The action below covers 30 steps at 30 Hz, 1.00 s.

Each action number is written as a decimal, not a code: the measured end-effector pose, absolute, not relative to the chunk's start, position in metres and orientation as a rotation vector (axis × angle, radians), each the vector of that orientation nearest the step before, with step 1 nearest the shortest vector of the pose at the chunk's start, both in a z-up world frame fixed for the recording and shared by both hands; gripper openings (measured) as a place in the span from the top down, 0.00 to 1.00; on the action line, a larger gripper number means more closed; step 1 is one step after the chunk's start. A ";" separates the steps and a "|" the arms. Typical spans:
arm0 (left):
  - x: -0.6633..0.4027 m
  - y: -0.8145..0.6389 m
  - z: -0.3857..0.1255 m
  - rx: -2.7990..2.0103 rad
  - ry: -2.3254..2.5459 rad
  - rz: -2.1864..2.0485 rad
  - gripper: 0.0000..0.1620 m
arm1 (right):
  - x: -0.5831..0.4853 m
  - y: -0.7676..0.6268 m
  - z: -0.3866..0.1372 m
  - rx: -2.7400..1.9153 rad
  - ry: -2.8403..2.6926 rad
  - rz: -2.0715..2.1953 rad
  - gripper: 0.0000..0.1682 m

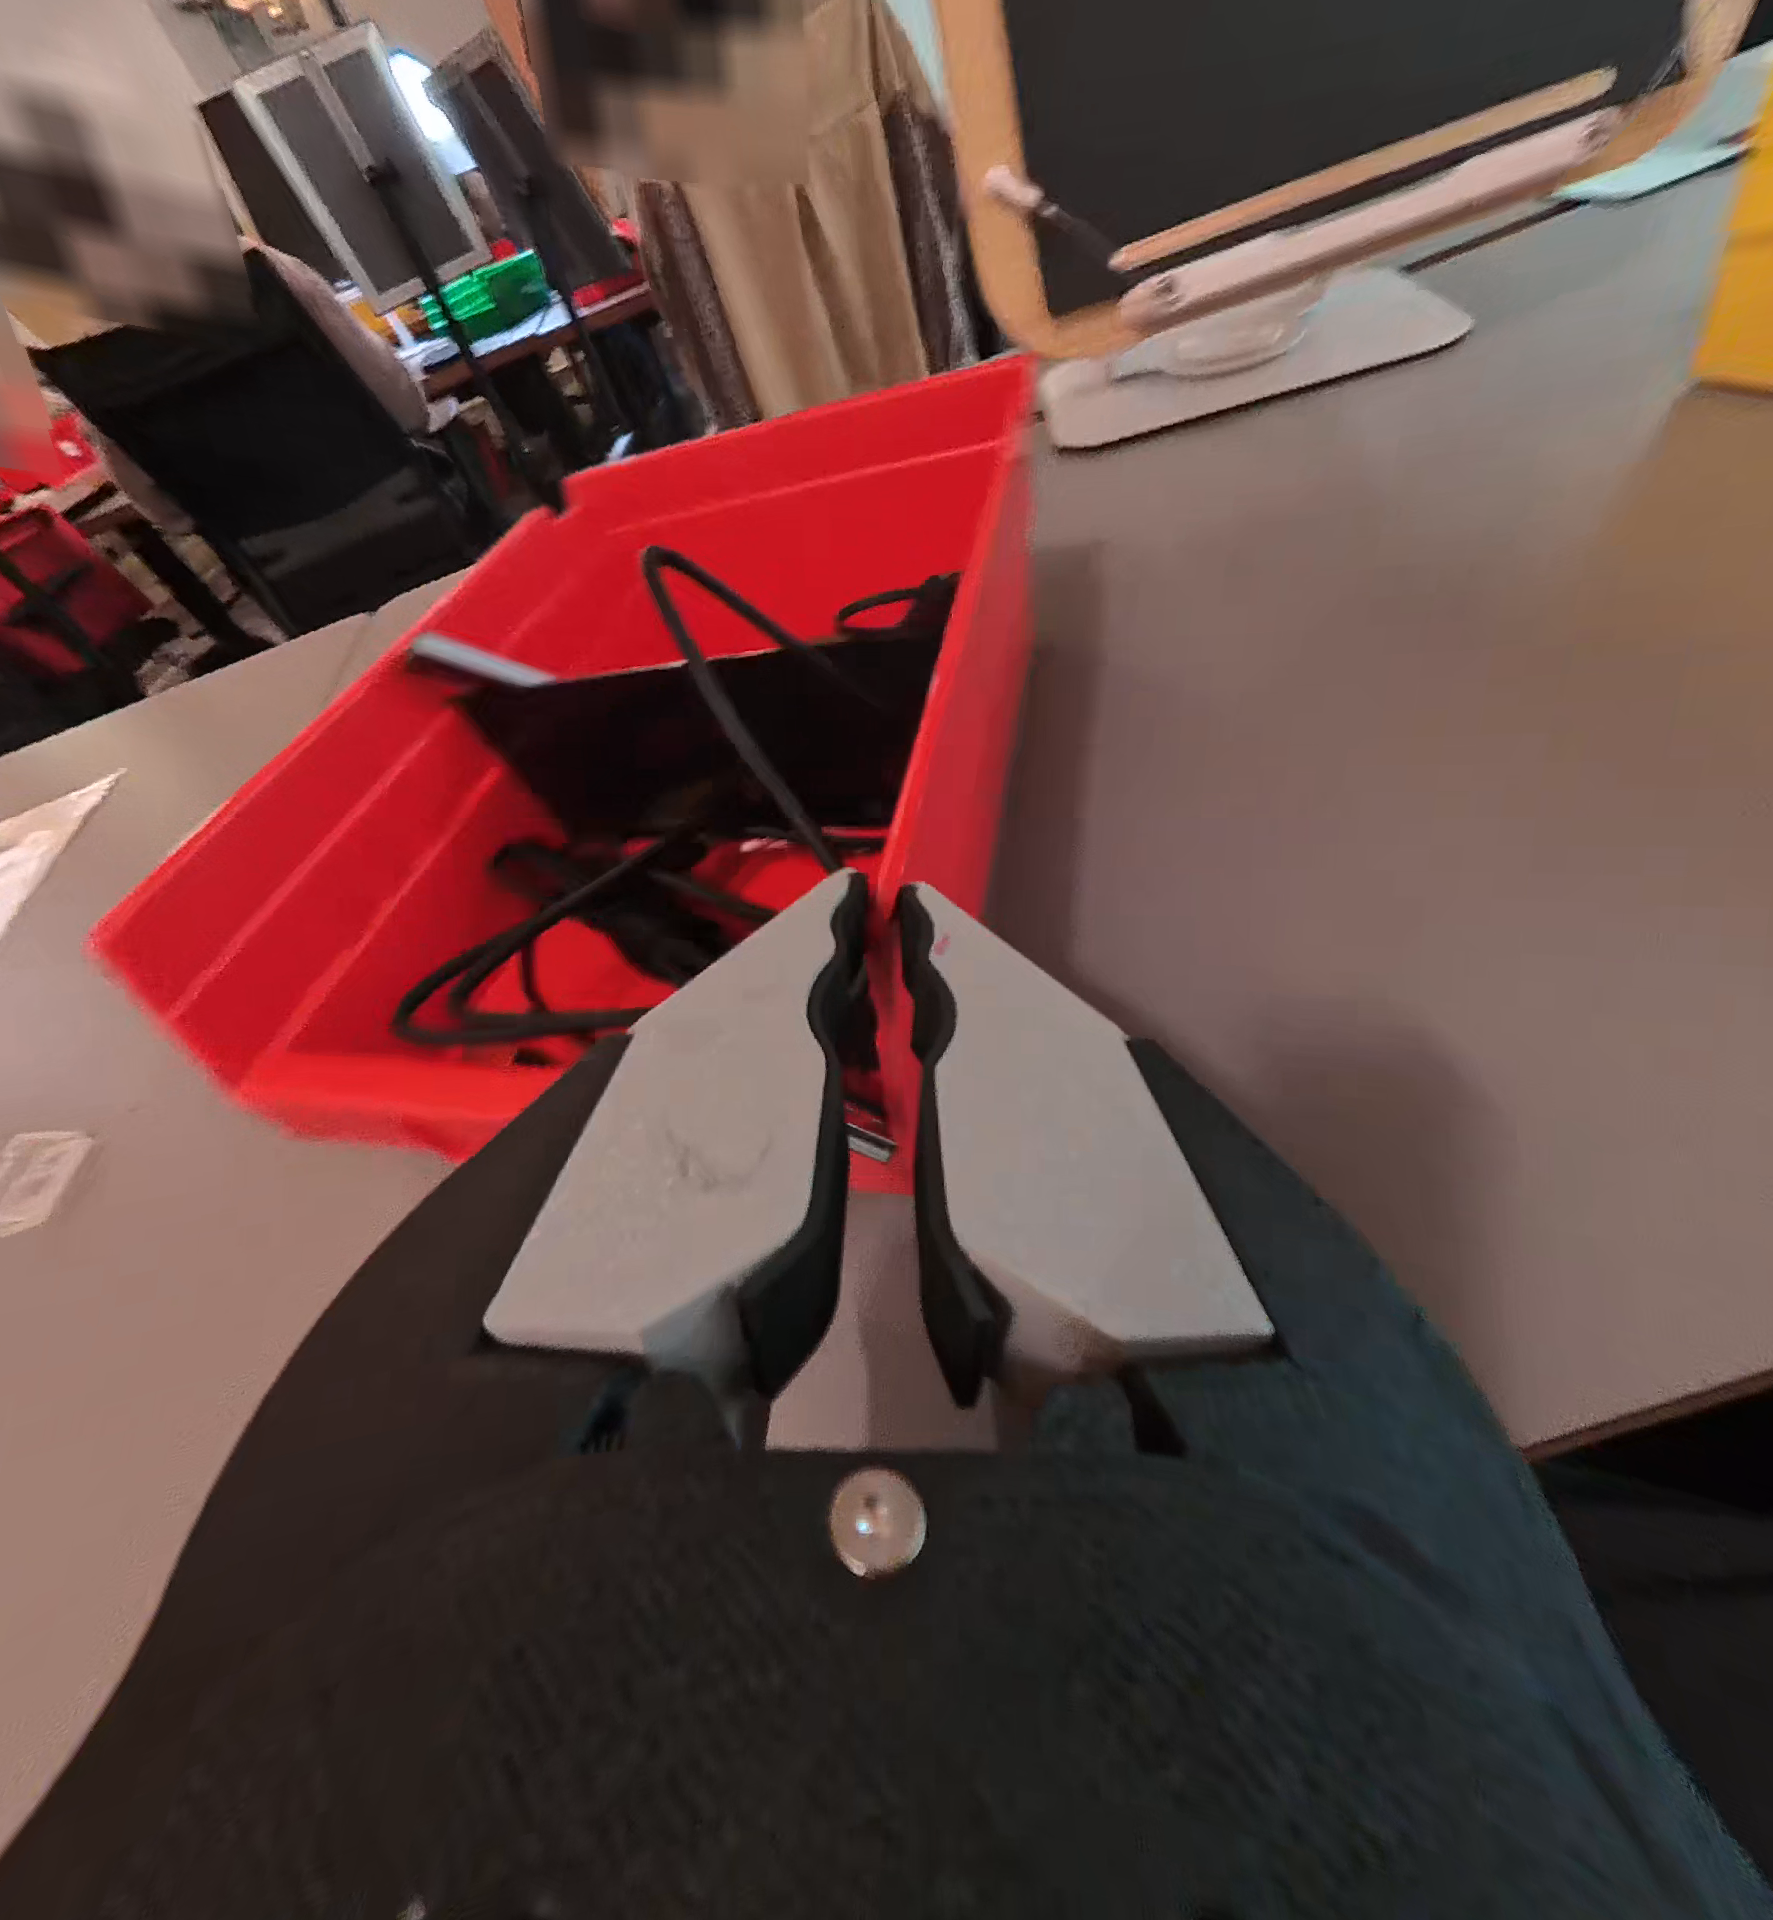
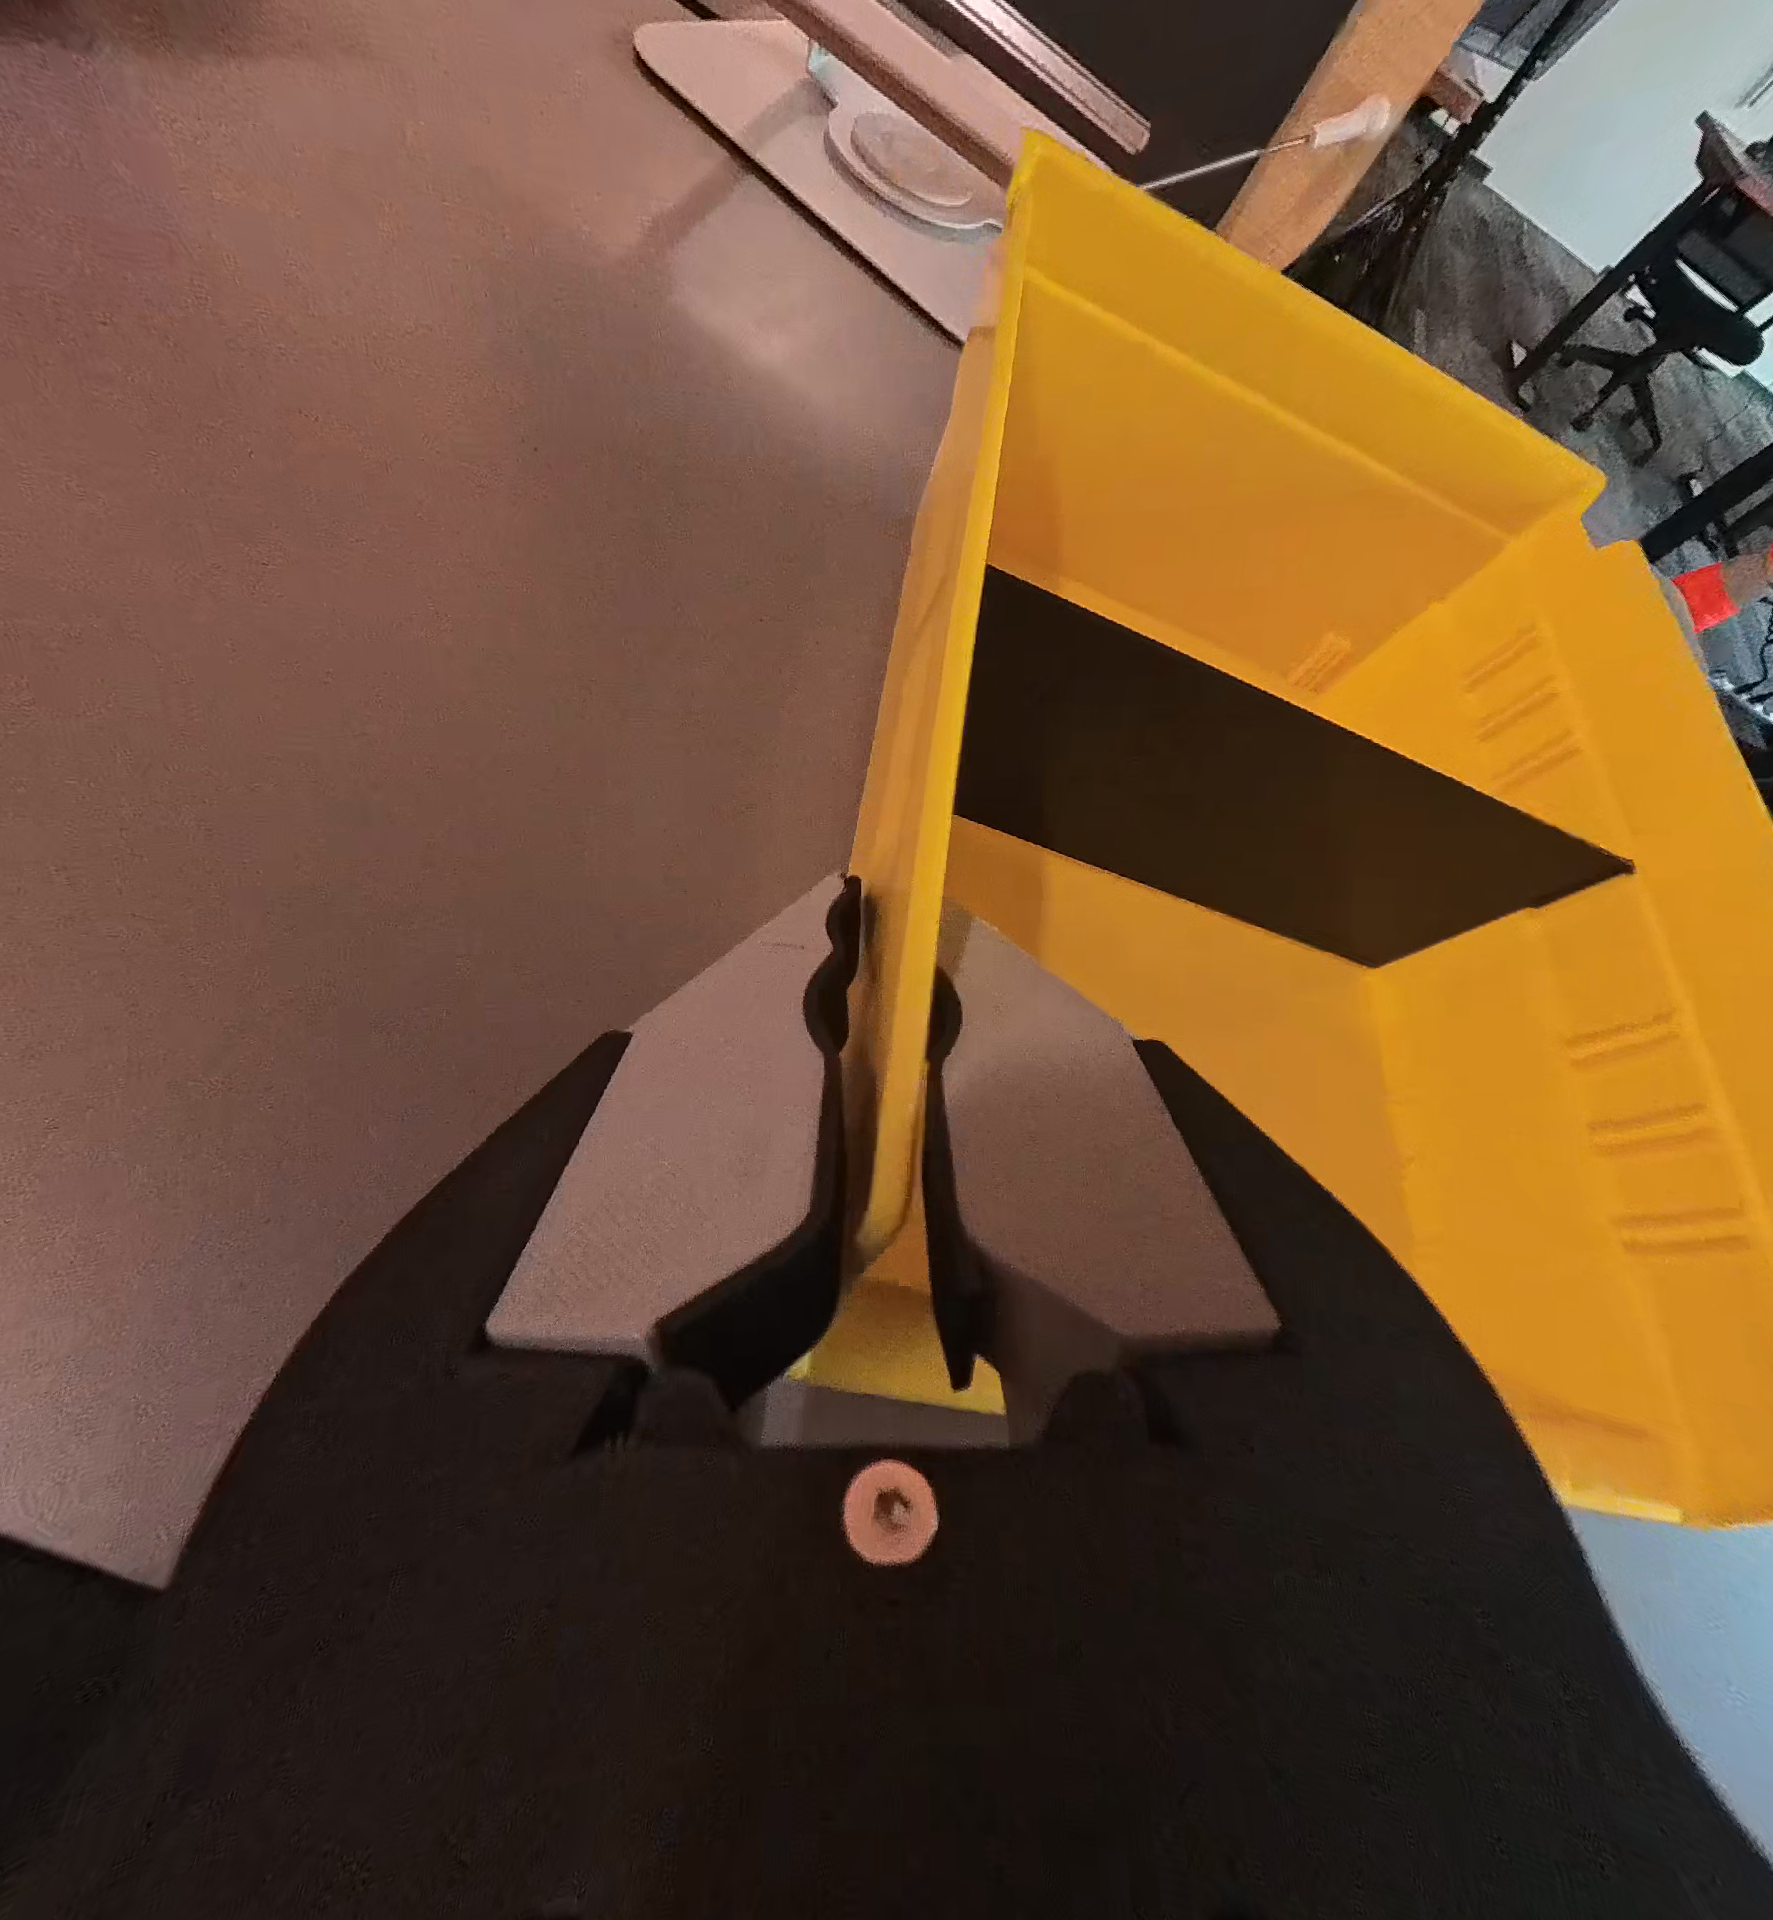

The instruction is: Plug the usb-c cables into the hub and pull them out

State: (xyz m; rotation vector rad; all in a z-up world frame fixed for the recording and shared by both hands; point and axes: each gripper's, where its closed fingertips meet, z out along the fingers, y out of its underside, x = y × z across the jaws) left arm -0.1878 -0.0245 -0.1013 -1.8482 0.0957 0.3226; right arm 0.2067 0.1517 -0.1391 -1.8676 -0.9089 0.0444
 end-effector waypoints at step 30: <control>-0.356 0.080 -0.083 -2.385 1.007 0.798 0.94 | -0.026 0.124 -0.154 -1.683 -1.442 0.806 0.66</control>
